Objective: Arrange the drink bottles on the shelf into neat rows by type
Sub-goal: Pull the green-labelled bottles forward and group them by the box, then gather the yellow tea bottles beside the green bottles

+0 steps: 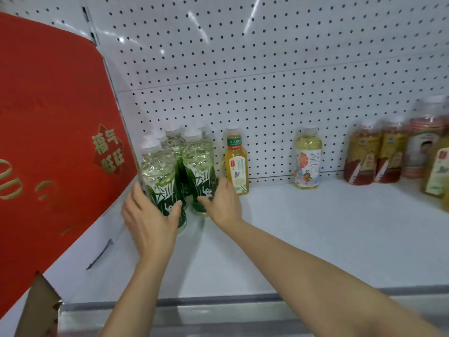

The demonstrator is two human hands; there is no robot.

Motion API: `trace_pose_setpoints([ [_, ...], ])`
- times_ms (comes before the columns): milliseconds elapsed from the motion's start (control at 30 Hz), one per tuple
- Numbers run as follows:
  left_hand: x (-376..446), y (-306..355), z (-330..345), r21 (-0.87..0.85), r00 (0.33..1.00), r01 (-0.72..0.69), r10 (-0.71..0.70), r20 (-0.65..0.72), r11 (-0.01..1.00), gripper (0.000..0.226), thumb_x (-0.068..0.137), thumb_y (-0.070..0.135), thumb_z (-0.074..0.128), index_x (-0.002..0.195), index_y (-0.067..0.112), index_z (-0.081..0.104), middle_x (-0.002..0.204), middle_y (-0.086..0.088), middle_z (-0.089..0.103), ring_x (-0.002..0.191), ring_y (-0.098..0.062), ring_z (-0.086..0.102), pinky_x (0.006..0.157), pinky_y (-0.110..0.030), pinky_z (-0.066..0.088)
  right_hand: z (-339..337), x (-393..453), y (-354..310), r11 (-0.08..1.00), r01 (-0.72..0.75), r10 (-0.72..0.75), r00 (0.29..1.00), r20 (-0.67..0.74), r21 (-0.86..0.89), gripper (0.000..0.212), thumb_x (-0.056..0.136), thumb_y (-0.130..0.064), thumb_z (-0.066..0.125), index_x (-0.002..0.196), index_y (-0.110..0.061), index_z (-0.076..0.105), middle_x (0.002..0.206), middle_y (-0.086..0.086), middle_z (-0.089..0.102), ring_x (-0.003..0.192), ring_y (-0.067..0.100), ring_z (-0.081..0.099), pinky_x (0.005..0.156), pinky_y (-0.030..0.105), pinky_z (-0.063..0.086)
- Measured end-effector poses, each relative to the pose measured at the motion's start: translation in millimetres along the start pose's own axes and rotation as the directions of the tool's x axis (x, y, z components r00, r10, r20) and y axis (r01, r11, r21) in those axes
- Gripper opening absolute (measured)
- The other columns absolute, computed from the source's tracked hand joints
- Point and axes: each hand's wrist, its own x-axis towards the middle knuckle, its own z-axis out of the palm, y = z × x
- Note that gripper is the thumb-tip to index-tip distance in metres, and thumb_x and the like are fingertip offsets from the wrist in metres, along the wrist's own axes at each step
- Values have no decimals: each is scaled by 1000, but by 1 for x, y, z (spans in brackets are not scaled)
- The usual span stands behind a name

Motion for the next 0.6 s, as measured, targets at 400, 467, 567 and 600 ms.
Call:
trace_pose_setpoints([
  [400, -83, 150, 1, 54, 898, -432, 424, 116, 900, 63, 82, 19, 73, 137, 3, 45, 132, -21, 50, 119, -42, 45, 100, -53, 40, -204, -64, 104, 921, 233, -323, 904, -280, -312, 30, 87, -22, 62, 114, -9, 64, 104, 10, 68, 97, 29, 60, 84, 39, 44],
  [467, -110, 186, 9, 8, 868, -478, 471, 155, 878, 59, 83, 17, 71, 135, 4, 48, 127, -20, 53, 116, -41, 47, 97, -52, 41, -242, -78, 130, 914, 209, -316, 904, -288, -348, 31, 89, -25, 59, 116, -11, 62, 106, 7, 67, 99, 27, 59, 85, 37, 43],
  [567, -155, 240, 20, -77, 826, -513, 516, 225, 855, 57, 83, 18, 69, 136, 7, 48, 128, -16, 53, 118, -36, 48, 99, -47, 41, -299, -103, 169, 906, 146, -289, 900, -326, -398, 32, 89, -28, 58, 118, -14, 61, 106, 4, 66, 100, 24, 58, 83, 36, 43],
  [600, -169, 258, 24, -101, 812, -526, 533, 236, 845, 57, 83, 19, 68, 135, 8, 48, 128, -15, 53, 117, -36, 49, 97, -46, 42, -317, -111, 182, 902, 125, -283, 894, -347, -414, 31, 88, -27, 59, 116, -14, 61, 105, 4, 67, 98, 24, 59, 82, 37, 45],
])
